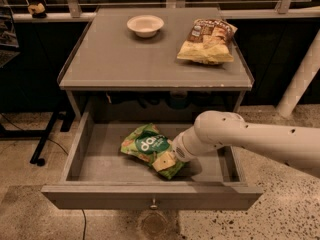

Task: Pick green rice chip bag from top drawer and place on counter

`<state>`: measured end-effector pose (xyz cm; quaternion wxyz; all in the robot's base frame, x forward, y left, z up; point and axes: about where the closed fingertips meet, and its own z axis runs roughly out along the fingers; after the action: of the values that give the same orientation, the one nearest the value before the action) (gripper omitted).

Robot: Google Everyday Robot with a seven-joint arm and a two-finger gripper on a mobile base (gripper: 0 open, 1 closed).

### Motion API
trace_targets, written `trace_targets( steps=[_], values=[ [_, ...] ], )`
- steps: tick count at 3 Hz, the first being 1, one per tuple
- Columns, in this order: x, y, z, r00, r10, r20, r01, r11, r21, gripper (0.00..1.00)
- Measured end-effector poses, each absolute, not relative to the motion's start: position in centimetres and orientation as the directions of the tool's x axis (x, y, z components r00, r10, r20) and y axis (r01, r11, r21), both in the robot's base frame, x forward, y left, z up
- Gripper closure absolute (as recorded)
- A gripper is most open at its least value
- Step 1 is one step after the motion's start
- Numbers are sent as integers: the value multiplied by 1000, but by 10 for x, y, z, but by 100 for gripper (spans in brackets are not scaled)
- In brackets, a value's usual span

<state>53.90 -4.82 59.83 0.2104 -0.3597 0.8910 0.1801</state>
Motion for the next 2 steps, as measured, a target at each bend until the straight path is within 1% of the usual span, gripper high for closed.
trace_targets(
  steps=[1, 2],
  values=[
    [539, -47, 600, -657, -560, -504, -709, 687, 161, 100],
    [536, -47, 627, -630, -564, -534, -726, 673, 145, 100]
  ],
)
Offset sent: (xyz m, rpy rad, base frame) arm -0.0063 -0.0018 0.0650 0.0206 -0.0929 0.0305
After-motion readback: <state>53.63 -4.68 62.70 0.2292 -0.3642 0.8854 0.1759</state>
